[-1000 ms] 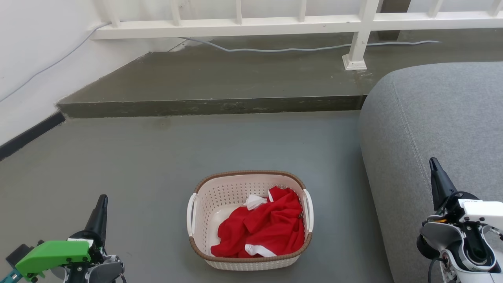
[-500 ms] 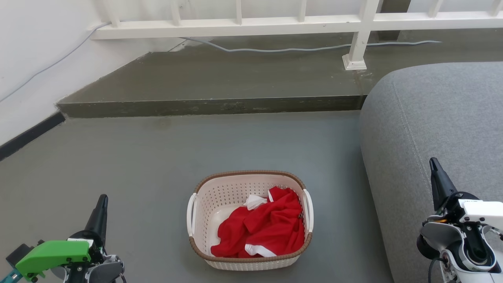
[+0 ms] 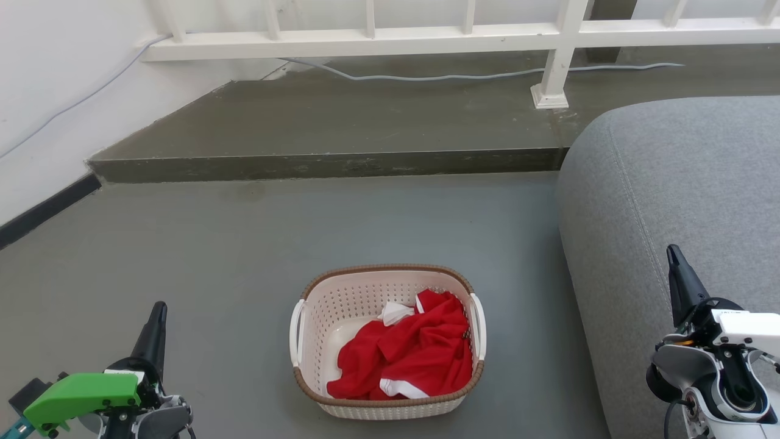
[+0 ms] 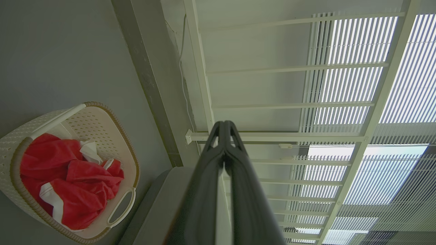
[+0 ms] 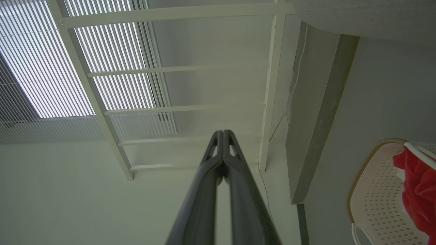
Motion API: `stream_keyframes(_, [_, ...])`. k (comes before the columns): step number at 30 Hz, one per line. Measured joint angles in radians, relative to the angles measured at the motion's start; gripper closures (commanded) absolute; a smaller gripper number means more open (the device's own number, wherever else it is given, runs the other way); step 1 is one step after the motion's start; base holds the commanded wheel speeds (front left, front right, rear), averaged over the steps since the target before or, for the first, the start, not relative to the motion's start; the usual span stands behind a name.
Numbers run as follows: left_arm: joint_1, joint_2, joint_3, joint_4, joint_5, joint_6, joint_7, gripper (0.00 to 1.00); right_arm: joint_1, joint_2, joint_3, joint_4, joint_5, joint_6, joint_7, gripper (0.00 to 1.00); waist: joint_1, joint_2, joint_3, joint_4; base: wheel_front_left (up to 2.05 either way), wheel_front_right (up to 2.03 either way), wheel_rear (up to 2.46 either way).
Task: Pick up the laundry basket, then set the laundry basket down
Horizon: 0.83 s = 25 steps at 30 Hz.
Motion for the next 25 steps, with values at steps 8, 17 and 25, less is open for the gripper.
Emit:
stream_keyframes(8, [0.0,0.0,0.001,0.0,0.0,0.0,0.0,1.0,0.0,0.001,-0.002,0.0,0.0,0.0,0.003,1.0,0.0,0.0,0.0,0.0,0.0,0.0,0.0])
stream_keyframes(17, [0.0,0.0,0.002,-0.001,0.0,0.0,0.001,1.0,0.0,0.002,-0.003,0.0,-0.001,0.0,0.003,1.0,0.0,0.0,0.0,0.0,0.0,0.0,0.0])
stream_keyframes(25, [0.0,0.0,0.002,-0.001,0.0,0.0,0.002,1.0,0.0,0.002,-0.005,-0.001,-0.001,0.0,0.003,1.0,0.0,0.0,0.0,0.0,0.0,0.0,0.0])
